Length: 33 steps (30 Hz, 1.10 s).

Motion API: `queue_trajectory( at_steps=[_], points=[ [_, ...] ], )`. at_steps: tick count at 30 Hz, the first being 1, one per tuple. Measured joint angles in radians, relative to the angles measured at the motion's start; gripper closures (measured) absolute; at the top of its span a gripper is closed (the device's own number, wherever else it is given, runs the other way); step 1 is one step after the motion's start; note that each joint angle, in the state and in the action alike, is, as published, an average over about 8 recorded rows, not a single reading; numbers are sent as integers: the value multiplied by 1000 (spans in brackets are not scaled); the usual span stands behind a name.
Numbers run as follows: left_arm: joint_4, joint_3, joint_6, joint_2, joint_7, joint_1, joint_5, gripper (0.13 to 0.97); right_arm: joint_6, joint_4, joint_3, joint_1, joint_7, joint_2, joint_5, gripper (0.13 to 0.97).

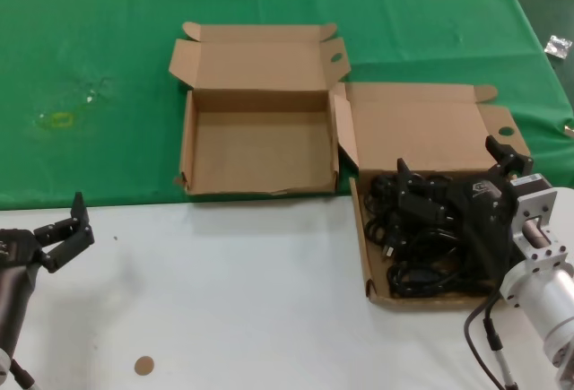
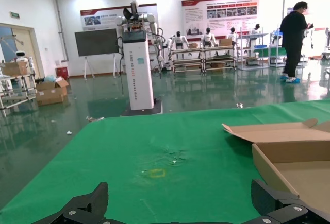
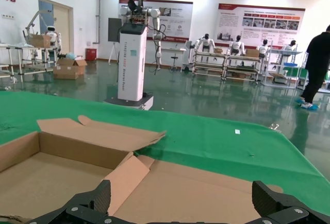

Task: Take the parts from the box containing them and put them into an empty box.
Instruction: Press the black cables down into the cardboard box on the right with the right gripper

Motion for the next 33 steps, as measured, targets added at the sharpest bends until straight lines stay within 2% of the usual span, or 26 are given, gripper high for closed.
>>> queue_trajectory(
  at_steps=[25, 33],
  points=[
    [0, 0, 0, 0, 0, 0, 0, 156, 0, 0, 0, 0, 0, 0, 0, 129],
    [0, 0, 0, 0, 0, 0, 0, 252, 0, 0, 0, 0, 0, 0, 0, 129]
  ],
)
